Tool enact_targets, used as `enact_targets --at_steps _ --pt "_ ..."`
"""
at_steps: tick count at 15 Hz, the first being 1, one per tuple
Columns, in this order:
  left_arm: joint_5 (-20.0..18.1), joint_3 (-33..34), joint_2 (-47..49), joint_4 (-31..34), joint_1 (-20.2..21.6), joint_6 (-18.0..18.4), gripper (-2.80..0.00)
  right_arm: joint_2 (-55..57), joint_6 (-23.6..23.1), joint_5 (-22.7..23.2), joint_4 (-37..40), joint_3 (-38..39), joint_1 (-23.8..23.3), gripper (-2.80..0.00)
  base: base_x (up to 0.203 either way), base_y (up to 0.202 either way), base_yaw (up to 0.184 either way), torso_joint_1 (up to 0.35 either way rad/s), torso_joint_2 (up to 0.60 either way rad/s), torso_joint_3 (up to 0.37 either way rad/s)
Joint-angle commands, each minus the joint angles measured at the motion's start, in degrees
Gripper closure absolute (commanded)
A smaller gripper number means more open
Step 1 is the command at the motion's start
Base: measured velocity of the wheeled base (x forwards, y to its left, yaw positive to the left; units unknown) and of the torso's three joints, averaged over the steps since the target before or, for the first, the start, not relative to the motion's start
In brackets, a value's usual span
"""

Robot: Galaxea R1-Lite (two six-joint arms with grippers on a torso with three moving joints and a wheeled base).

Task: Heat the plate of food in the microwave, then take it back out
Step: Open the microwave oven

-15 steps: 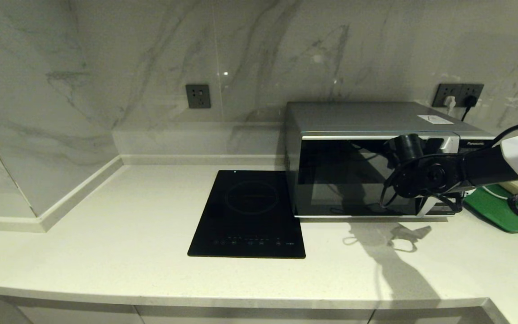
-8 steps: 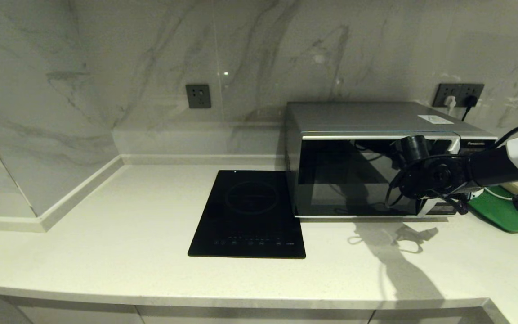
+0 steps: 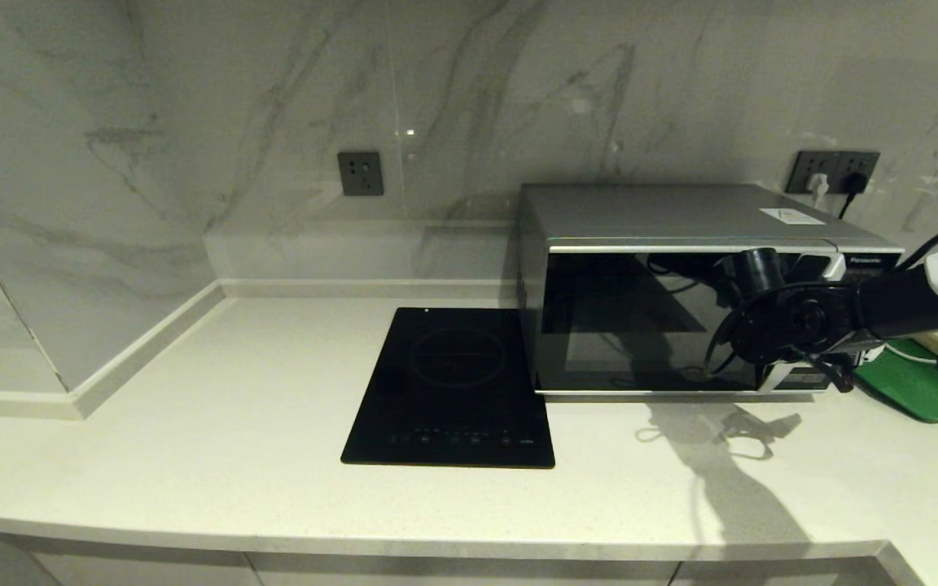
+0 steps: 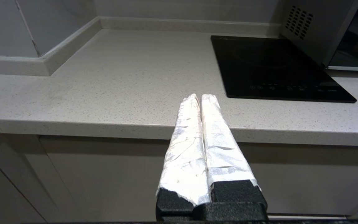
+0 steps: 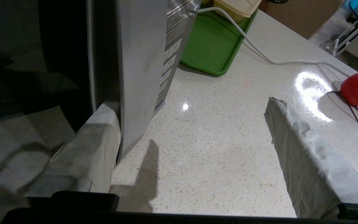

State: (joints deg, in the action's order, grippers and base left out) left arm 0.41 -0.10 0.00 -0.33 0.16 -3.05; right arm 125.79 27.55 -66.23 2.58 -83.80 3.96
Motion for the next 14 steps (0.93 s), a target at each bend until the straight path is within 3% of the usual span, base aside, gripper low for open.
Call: enact_targets --at_steps 1,4,10,11,14 --pt "0.0 0.0 0.0 0.0 0.0 0.0 0.0 -3.6 0.2 -0.6 0.2 3.0 0.1 -2.8 0.0 0.0 0.0 0.0 0.0 0.0" --pt "0.0 0.0 0.0 0.0 0.0 0.0 0.0 -7.9 0.3 -0.3 0.1 9.5 1.4 -2.8 0.0 0.0 0.0 0.0 0.0 0.0" --pt "0.0 0.0 0.0 0.0 0.0 0.0 0.0 -5.1 -1.2 2.9 0.2 6.8 5.3 -2.8 0.0 0.0 0.0 0.0 0.0 0.0" --pt "0.0 0.0 0.0 0.0 0.0 0.0 0.0 -5.4 -1.1 3.1 0.2 7.1 6.9 0.0 0.0 0.0 0.0 0.0 0.0 0.0" --pt "0.0 0.0 0.0 0.0 0.0 0.0 0.0 -11.6 -0.8 5.7 0.2 11.8 14.6 0.0 0.0 0.0 0.0 0.0 0.0 0.0"
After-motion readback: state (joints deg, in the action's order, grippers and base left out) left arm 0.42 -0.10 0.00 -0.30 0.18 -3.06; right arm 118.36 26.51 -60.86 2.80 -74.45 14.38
